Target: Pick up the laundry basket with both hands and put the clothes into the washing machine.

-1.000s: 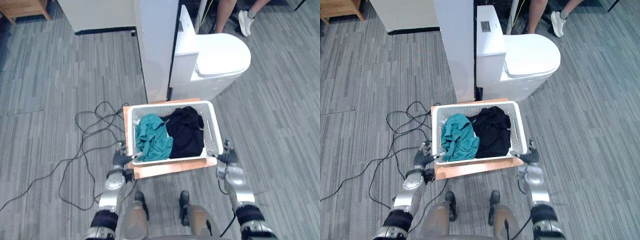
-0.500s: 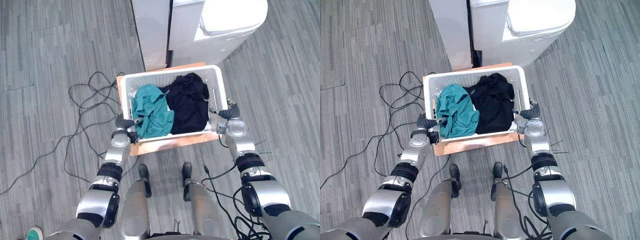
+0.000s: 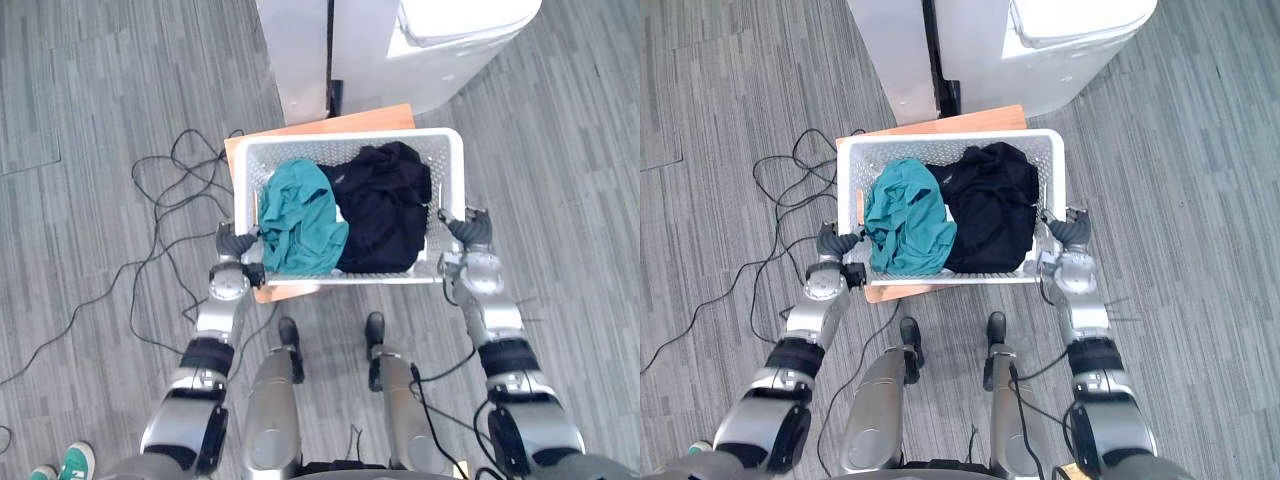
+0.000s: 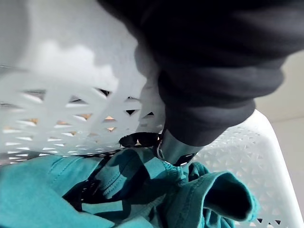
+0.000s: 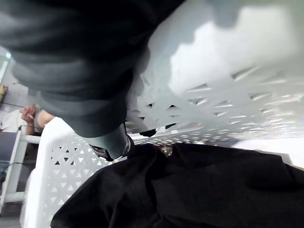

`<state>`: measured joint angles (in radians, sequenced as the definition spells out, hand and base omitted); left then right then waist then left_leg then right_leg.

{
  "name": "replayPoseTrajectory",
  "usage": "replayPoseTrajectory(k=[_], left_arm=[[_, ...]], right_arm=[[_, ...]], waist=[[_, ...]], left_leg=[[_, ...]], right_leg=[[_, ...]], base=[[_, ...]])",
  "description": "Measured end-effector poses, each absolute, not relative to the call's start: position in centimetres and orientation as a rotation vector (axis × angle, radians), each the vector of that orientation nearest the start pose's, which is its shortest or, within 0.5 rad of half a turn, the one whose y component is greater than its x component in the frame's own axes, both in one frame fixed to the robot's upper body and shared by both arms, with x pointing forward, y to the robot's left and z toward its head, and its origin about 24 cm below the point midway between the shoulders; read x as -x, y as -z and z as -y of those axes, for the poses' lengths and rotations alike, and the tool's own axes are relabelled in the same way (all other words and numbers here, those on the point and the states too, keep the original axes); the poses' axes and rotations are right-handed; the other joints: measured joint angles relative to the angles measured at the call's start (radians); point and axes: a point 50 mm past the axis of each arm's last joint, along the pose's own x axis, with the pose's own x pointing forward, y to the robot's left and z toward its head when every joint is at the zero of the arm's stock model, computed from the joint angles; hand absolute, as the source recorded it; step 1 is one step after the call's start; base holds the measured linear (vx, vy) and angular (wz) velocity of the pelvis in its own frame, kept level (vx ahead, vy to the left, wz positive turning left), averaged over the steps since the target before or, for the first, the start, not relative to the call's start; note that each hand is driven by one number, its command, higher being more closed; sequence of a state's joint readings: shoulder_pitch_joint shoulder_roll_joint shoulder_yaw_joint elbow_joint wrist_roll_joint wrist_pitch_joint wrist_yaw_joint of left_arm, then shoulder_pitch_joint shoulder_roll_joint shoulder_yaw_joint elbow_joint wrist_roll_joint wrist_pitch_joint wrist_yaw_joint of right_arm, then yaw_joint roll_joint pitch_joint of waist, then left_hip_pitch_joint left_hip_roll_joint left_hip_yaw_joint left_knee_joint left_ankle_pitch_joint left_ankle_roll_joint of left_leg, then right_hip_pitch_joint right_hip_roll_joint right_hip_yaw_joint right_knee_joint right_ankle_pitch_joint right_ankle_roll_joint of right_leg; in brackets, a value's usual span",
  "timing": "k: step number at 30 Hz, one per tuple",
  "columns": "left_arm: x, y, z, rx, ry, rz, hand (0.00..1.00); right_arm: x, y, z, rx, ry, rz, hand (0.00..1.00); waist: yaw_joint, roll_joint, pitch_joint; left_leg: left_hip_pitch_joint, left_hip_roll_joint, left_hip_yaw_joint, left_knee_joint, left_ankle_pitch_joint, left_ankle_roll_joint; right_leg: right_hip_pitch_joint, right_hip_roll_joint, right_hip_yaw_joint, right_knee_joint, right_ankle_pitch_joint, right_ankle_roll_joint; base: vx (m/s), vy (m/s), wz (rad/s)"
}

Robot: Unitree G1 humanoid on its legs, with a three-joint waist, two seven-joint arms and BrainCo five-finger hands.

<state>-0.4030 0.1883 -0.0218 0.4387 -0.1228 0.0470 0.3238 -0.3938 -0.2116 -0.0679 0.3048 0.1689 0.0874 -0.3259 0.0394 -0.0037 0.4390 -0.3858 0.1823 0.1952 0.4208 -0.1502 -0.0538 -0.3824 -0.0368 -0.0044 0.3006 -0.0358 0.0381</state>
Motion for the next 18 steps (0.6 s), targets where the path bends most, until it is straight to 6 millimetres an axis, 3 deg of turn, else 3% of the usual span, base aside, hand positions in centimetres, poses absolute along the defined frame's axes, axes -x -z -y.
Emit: replayPoseTrajectory(k=[4,8,10,13,14,15,16,17,18], left_arm=[[-29.0,-4.6,-18.0,-0.062,-0.241,-0.039,1.0],[-26.4,-3.1,-18.4,-0.057,-0.221,-0.08,1.0],[-24.6,-1.5,-18.1,-0.035,-0.196,-0.144,1.0],[-23.7,-1.8,-18.1,-0.024,-0.194,-0.133,1.0],[-23.7,-2.2,-18.4,-0.025,-0.195,-0.117,1.0],[-23.7,-2.3,-18.5,-0.027,-0.197,-0.113,1.0],[-23.9,-2.6,-18.6,-0.027,-0.196,-0.099,1.0],[-23.8,-2.7,-19.1,-0.041,-0.204,-0.093,1.0],[-23.7,-2.7,-19.2,-0.043,-0.205,-0.095,1.0]], right_arm=[[-29.0,-7.2,20.7,0.025,0.362,0.053,1.0],[-27.0,-5.9,20.8,0.052,0.342,0.025,1.0],[-25.3,-4.1,21.0,0.066,0.34,-0.041,1.0],[-24.9,-4.3,21.1,0.071,0.322,-0.03,1.0],[-24.9,-4.4,20.9,0.066,0.315,-0.025,1.0],[-25.0,-4.5,20.8,0.063,0.309,-0.021,1.0],[-25.2,-4.7,20.6,0.055,0.306,-0.012,1.0],[-25.2,-4.5,20.3,0.039,0.297,-0.017,1.0],[-25.2,-4.3,20.2,0.035,0.295,-0.021,1.0]], waist=[[-0.007,-0.001,-0.004],[-0.026,-0.009,-0.029],[-0.034,-0.012,-0.089],[-0.051,-0.021,-0.102],[-0.052,-0.033,-0.112],[-0.058,-0.035,-0.119],[-0.071,-0.03,-0.127],[-0.076,-0.046,-0.138],[-0.08,-0.054,-0.146]], left_leg=[[0.089,-0.012,-0.003,-0.031,-0.018,-0.007],[0.135,-0.02,0.02,-0.06,-0.018,-0.008],[0.164,-0.02,0.066,-0.075,-0.021,-0.005],[0.209,-0.007,0.144,-0.072,-0.041,0.002],[0.25,0.011,0.227,-0.074,-0.056,0.004],[0.262,0.018,0.262,-0.075,-0.06,0.009],[0.297,0.033,0.323,-0.097,-0.062,0.013],[0.344,0.051,0.403,-0.108,-0.064,0.013],[0.365,0.049,0.436,-0.102,-0.076,0.004]], right_leg=[[0.08,-0.003,0.012,-0.017,-0.023,0.01],[0.111,-0.001,0.048,-0.055,-0.008,0.019],[0.113,0.002,0.084,-0.071,0.002,0.026],[0.112,0.015,0.127,-0.089,0.029,0.034],[0.112,0.017,0.063,-0.141,0.08,0.012],[0.123,0.002,0.008,-0.174,0.067,-0.015],[0.138,-0.045,-0.17,-0.177,0.025,-0.074],[0.131,-0.107,-0.341,-0.128,0.008,-0.103],[0.132,-0.135,-0.412,-0.109,0.012,-0.117]], base=[[-0.01,0.002,-0.01],[-0.03,0.022,-0.19],[0.07,0.036,-0.53],[0.04,0.046,-0.96],[-0.03,0.053,-1.45],[-0.05,0.049,-1.71],[-0.01,0.046,-1.67],[0.01,0.046,-1.67],[0.08,0.035,-1.9]])
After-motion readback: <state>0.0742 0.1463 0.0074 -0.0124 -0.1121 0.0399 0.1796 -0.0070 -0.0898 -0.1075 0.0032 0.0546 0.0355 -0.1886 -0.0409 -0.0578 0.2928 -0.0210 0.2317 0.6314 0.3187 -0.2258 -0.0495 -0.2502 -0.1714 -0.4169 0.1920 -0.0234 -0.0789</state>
